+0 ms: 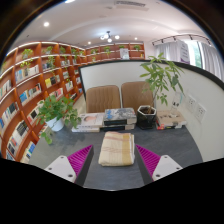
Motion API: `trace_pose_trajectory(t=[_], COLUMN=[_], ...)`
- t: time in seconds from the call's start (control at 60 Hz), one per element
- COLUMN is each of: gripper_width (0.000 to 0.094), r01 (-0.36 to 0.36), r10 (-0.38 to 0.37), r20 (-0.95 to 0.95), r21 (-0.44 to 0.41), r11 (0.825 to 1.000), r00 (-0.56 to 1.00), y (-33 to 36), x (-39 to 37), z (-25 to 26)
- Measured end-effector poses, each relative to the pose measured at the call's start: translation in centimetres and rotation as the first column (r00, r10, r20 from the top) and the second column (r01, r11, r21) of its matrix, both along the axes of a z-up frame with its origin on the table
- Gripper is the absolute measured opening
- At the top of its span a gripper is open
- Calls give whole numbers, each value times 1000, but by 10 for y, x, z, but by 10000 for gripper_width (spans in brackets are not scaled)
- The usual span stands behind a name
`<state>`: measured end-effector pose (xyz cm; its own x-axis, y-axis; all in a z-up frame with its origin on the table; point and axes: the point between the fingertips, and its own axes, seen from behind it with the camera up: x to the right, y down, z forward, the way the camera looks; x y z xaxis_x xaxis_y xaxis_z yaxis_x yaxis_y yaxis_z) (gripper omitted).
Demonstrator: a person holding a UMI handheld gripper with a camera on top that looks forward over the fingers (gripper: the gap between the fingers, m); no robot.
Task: Fold towel
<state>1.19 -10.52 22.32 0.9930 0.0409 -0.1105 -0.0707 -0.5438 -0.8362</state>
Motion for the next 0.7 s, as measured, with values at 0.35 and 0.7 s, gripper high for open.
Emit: trace_pose_trajectory(t=[0.35, 0.7], gripper_width=[826, 825], r01=[-40, -39], r10=[37, 32], r20=[57, 79], r21=[60, 94], r11=[997, 995], r00=[998, 996], y=[-103, -153], x=[-39, -51], z=[23, 37])
